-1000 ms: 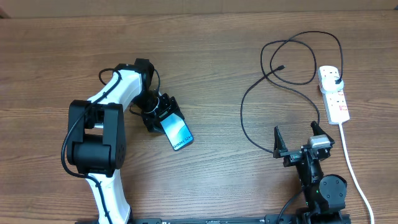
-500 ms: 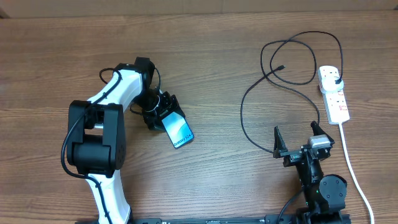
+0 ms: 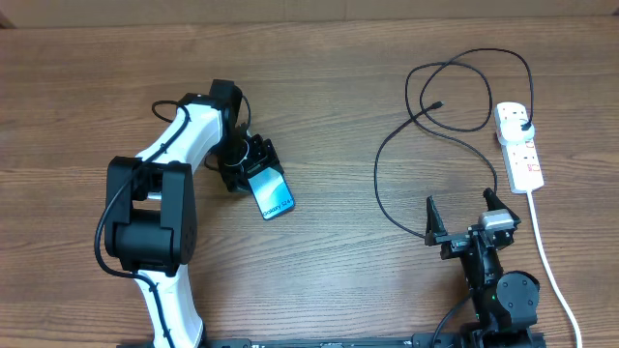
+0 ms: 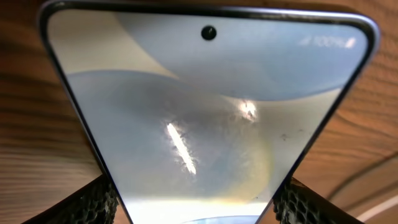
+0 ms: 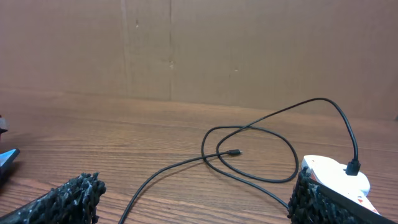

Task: Plug charger to phone and switch on socket
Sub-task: 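Close left gripper on the phone's edge and lift it, then tilt the held phone upright with the left gripper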

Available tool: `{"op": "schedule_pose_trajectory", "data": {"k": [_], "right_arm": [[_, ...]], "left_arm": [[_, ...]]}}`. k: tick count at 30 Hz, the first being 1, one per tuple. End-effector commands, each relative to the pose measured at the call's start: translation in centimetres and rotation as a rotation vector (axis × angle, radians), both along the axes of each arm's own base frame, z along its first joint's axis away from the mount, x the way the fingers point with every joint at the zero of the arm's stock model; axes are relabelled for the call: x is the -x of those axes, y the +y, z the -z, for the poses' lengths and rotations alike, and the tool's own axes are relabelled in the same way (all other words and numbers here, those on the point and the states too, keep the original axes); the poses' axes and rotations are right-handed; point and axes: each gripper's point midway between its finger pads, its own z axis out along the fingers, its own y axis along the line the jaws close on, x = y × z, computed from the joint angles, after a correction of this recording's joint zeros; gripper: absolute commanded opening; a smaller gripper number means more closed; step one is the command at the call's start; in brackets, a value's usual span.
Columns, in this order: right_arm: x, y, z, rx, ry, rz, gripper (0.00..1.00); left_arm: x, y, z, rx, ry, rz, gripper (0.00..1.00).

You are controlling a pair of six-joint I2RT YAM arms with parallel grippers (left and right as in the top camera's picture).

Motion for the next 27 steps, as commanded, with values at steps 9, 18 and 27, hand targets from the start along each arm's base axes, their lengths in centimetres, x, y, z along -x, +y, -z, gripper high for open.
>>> {"op": "schedule_pose_trajectory", "data": {"k": [9,18,27], "right_arm": [[0.0,-0.1,0.2,0.001,-0.005,0.006,1.0],[0.0,-0.1,0.2,0.001,-0.005,0.006,1.0],[0.0,-0.1,0.2,0.001,-0.005,0.006,1.0]], "left_arm": [[-1.0,2.3,-0.6,-0.146,-0.004,0.039,0.55],[-1.3,2.2,-2.6,-0.147,0.007,0.05,0.53],[0.9,1.0,-4.1,-0.057,0.09,0.104,0.52]]}}
